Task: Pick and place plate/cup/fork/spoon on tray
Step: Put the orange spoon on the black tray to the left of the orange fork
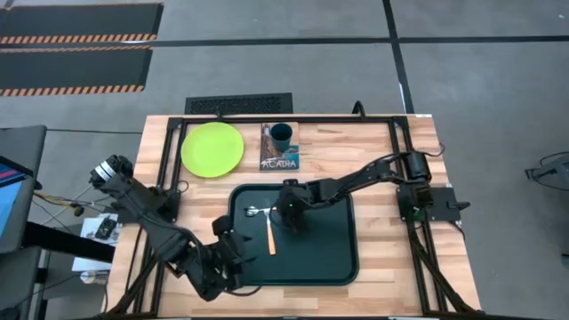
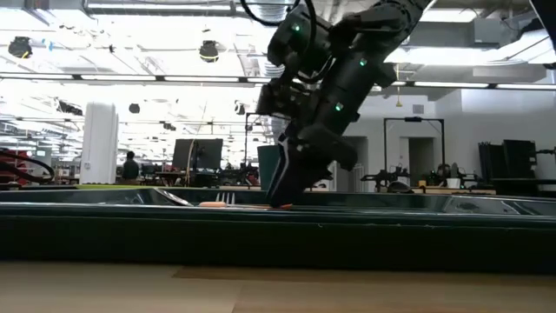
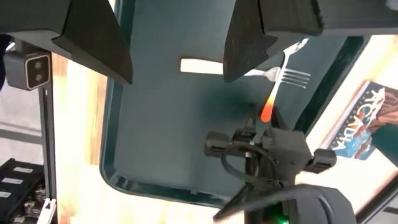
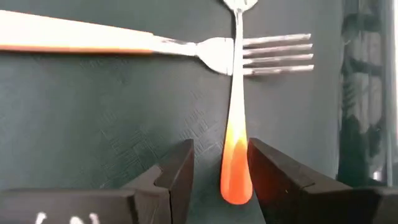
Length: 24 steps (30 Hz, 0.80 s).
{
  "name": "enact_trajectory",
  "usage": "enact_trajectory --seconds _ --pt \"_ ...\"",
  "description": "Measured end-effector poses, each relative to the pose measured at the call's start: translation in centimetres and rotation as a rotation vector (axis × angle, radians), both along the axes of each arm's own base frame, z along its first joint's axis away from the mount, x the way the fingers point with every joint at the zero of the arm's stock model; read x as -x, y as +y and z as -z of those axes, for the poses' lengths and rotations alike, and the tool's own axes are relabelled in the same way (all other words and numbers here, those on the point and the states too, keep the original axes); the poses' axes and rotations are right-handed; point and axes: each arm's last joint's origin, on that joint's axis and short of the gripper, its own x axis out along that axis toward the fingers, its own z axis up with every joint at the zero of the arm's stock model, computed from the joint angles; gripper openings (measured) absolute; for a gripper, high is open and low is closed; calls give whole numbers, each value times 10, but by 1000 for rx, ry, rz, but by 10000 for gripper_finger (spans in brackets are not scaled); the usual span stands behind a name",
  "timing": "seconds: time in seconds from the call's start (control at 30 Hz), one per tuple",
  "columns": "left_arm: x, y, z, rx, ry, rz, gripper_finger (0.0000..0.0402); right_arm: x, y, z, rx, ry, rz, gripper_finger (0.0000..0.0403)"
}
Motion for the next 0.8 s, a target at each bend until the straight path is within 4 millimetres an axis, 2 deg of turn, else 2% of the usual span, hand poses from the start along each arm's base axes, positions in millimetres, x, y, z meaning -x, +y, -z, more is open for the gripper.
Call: enact_trajectory --seconds 0.27,0.43,0.53,0.67,0.8 --pt "3 -2 0 19 -15 -25 238 -15 -8 -15 -37 -110 -49 175" --pt "3 -2 0 32 -18 -38 238 -21 -17 -2 -110 -124 -43 175" --pt "3 -2 0 37 -17 -46 238 -21 -16 13 -125 -81 -47 175" --pt "3 -2 1 39 -15 -52 238 -23 -15 21 -135 -74 -43 172" --pt "3 -1 1 40 -14 -52 238 -22 -15 22 -164 -60 -21 138"
